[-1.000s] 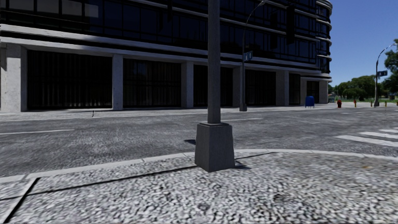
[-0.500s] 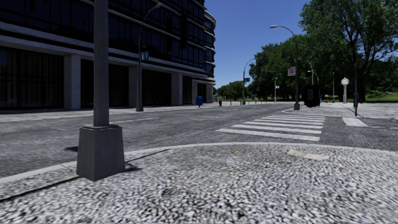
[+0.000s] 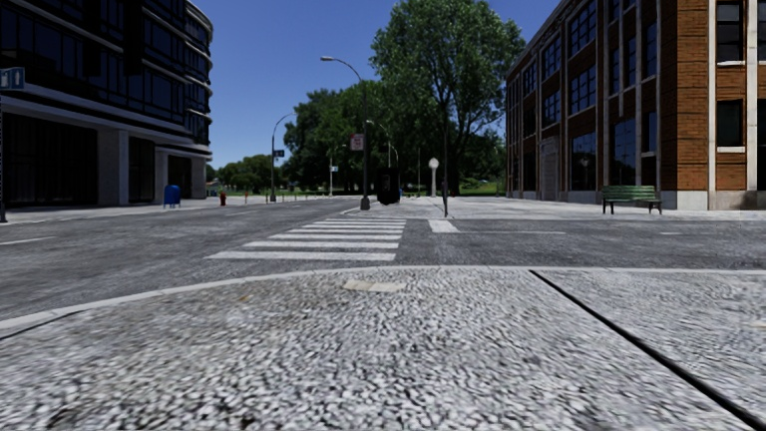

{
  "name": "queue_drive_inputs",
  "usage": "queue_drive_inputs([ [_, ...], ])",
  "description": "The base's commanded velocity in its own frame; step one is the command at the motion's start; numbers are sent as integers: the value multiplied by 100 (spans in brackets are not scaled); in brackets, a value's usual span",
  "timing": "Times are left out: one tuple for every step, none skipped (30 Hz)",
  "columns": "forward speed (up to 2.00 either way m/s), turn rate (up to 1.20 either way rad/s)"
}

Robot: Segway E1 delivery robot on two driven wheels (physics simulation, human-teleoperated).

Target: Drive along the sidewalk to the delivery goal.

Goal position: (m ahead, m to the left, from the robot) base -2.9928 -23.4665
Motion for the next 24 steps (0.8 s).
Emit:
queue_drive_inputs([
  [0,-107],
  [0,-107],
  [0,-107],
  [0,-107],
  [0,-107],
  [0,-107],
  [0,-107],
  [0,-107],
  [0,-107],
  [0,-107],
  [0,-107],
  [0,-107],
  [0,-107],
  [0,-107],
  [0,-107],
  [0,-107],
  [0,-107],
  [0,-107],
  [0,-107],
  [0,-107],
  [0,-107],
  [0,-107],
  [0,-107],
  [0,-107],
])
